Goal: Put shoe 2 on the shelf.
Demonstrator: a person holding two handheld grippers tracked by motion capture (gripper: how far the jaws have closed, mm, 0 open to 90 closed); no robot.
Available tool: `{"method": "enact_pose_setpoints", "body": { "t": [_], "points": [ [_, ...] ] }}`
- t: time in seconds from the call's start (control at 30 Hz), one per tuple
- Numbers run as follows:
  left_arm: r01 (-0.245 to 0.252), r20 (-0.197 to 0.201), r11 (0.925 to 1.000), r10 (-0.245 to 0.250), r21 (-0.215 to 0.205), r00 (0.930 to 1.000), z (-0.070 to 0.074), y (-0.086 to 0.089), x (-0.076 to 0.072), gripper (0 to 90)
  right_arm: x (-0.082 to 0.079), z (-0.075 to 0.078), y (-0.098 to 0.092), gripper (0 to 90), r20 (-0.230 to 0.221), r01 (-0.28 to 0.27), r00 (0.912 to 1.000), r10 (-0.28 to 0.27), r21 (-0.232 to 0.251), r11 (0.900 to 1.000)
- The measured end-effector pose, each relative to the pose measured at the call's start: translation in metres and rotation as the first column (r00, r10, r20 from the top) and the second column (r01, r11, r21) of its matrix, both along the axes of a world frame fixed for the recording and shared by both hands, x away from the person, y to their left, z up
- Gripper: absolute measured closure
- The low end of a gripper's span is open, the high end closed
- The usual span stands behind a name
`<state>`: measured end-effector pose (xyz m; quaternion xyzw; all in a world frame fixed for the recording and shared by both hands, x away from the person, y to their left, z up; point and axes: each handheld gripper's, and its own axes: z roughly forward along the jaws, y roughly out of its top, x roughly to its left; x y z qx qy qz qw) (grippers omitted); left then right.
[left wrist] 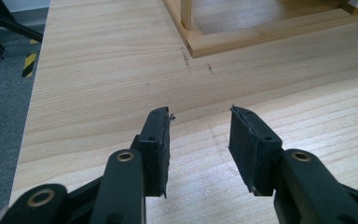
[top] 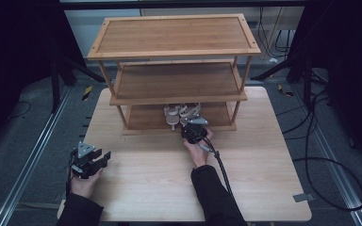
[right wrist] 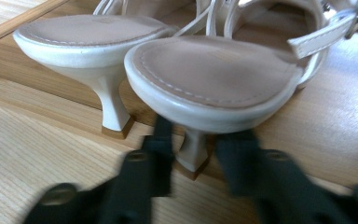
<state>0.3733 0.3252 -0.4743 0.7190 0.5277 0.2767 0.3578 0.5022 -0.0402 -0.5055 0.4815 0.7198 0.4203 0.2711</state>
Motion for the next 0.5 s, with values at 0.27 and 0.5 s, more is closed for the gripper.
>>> {"method": "enact_pose_setpoints", "body": {
  "t": [0.27, 0.5],
  "points": [
    [0.012, -0.002, 0.9999, -0.012, -0.003, 0.9999, -0.001, 0.0, 0.0, 54.7, -0.04, 0.011, -0.027, 30.2, -0.005, -0.064, 0.9979, 0.064, -0.04, 0.997],
    [0.018, -0.018, 0.9996, -0.019, -0.02, 0.9997, -0.002, 0.0, 0.002, 45.9, -0.076, 0.026, -0.083, 21.0, -0.027, -0.073, 0.9971, 0.071, -0.058, 0.996]
  ]
}}
